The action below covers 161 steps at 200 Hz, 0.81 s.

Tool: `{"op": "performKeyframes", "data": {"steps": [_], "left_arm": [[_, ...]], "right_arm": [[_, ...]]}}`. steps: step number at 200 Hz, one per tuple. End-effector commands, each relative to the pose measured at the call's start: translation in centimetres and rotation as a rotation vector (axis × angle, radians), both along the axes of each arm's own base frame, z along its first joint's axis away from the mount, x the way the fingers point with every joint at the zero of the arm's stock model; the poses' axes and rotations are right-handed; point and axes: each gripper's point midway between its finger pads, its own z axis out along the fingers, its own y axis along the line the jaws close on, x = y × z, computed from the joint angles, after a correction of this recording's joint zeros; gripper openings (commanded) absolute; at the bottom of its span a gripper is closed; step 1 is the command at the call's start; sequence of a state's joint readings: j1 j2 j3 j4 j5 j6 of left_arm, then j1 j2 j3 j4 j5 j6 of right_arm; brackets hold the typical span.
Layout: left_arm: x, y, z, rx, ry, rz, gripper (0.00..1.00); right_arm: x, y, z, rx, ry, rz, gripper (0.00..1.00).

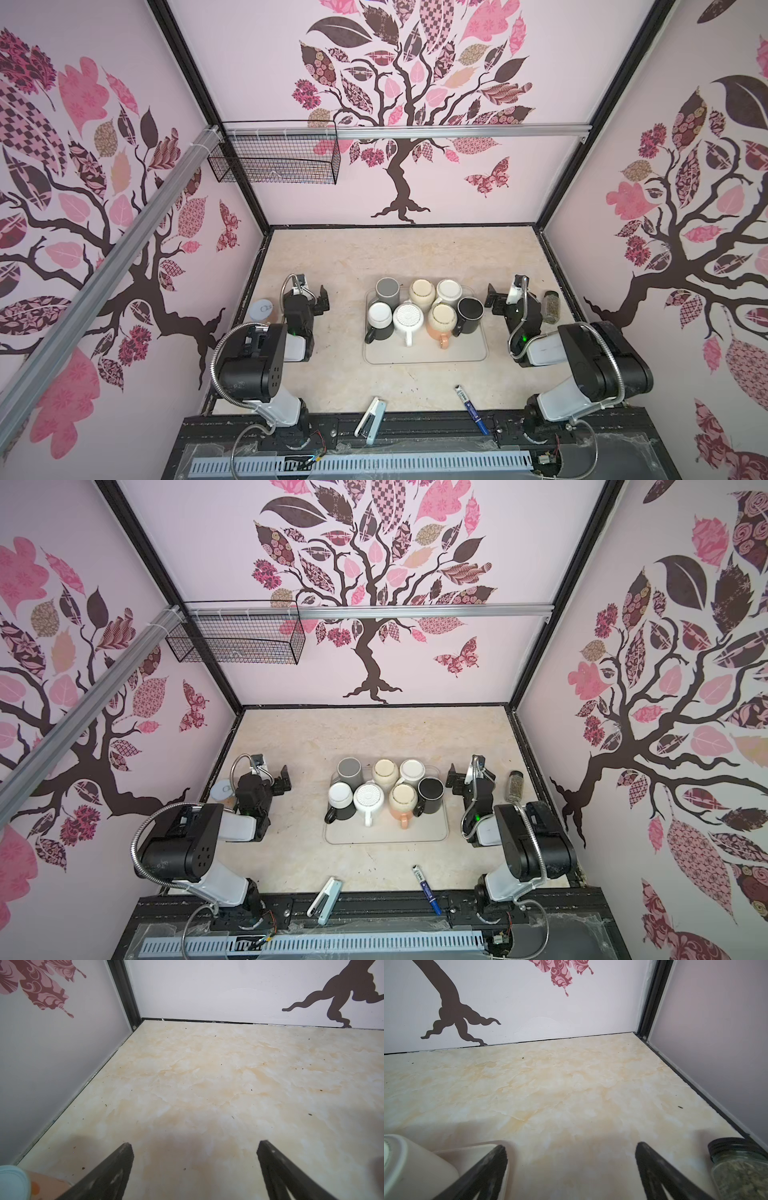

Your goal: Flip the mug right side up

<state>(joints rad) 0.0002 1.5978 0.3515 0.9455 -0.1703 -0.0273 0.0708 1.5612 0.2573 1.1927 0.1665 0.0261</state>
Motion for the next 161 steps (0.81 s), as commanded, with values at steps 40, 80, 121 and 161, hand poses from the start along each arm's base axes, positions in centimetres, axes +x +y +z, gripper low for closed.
{"op": "performKeyframes", "data": {"steps": [40,80,121,161], "left_arm": [[0.61,0.04,1.47,-0.001,-0.042,-0.003,0.96],[0.70,0.15,1.33,-0.011,-0.037,-0.003,0.96],[0.72,0.11,1.38,-0.011,-0.039,-0.005,0.96],[0.78,0.16,1.32,-0.016,-0.034,-0.007,0.96]], "right_arm": [[0.40,0.11,0.35,0.000,-0.014,0.004,1.00],[0.42,0.10,0.36,0.001,-0.015,0.003,1.00],[0.42,0.09,0.37,0.000,-0.015,0.003,1.00],[0.58,0.05,0.30,0.004,-0.010,0.003,0.99]]}}
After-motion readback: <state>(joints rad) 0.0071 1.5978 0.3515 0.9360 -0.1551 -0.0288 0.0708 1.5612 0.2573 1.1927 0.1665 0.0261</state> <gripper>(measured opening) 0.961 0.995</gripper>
